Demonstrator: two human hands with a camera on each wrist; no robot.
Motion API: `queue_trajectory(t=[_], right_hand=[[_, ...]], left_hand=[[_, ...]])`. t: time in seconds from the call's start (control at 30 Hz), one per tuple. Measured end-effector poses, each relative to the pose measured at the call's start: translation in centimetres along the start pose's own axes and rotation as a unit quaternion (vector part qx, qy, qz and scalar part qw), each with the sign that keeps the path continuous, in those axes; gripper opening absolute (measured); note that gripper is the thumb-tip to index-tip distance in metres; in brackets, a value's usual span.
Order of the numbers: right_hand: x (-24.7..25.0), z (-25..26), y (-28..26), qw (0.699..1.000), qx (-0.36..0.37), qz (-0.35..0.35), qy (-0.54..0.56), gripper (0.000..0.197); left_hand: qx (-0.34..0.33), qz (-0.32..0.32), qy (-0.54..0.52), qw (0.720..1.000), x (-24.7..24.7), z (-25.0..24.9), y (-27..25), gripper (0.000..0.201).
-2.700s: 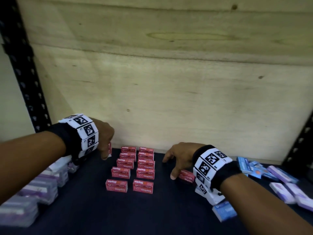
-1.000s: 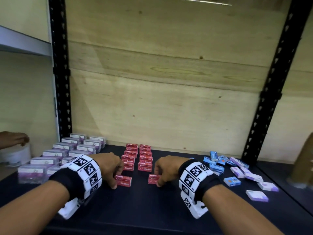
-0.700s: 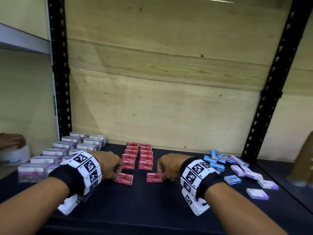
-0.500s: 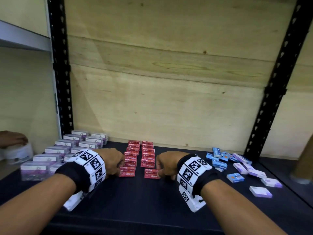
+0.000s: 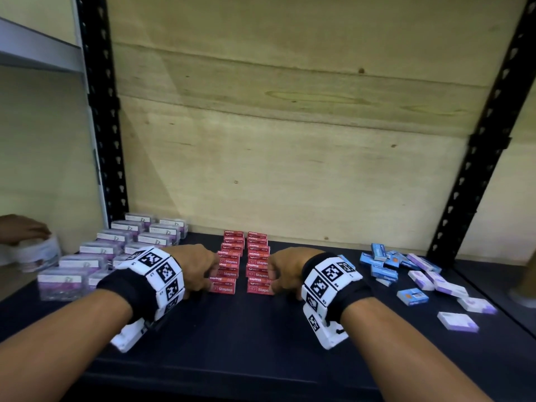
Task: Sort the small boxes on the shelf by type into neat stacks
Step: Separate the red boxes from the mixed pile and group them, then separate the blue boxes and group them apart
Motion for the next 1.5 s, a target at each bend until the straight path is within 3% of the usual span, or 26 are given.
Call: queue_trajectory(t=[0.33, 0.73, 0.87, 0.97, 1.1, 1.33, 1.5], right_hand=[[0.1, 0.0, -0.2, 0.999, 0.011, 0.004, 0.046, 0.029], [-0.1, -0.4, -0.1, 0.998, 0.011, 0.001, 0.064, 0.03], [-0.2, -1.4, -0.8, 0.991, 0.028, 0.012, 0.13, 0.016], [-0.1, -4.0, -1.7, 0.984, 0.011, 0.029, 0.174, 0.028], [1.2, -9.1, -2.0, 0.985, -0.017, 0.004, 0.174, 0.023], [2.7, -17.5, -2.1, 0.99, -0.091, -0.05, 0.097, 0.021], [2.3, -20.5, -0.4, 0.993, -0.101, -0.017, 0.059, 0.043]], left_hand=[[-0.01, -0.008, 0.058, 0.998, 0.7, -1.6, -0.5, 0.02], [0.0, -0.005, 0.043, 0.999, 0.5, -1.2, -0.1, 0.021], [0.025, 0.008, 0.028, 0.999, 0.9, -0.8, -0.7, 0.034], [0.039, 0.016, 0.015, 0.999, 1.9, -0.7, -0.9, 0.025], [0.008, 0.007, -0.026, 1.0, 4.4, -2.4, 0.1, 0.017], [-0.088, -0.017, 0.014, 0.996, 6.1, -10.8, 3.2, 0.023], [-0.125, -0.004, 0.04, 0.991, 5.0, -16.2, 6.4, 0.032]])
Point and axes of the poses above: each hand's wrist, its own y-axis towards the middle knuckle, its own x-axis out of the back of the hand, z = x × y, the point moved 8 cm from there along y, towards the middle knuckle, and after that the axes turned 4 degrees about x, right-handed, at the moved point
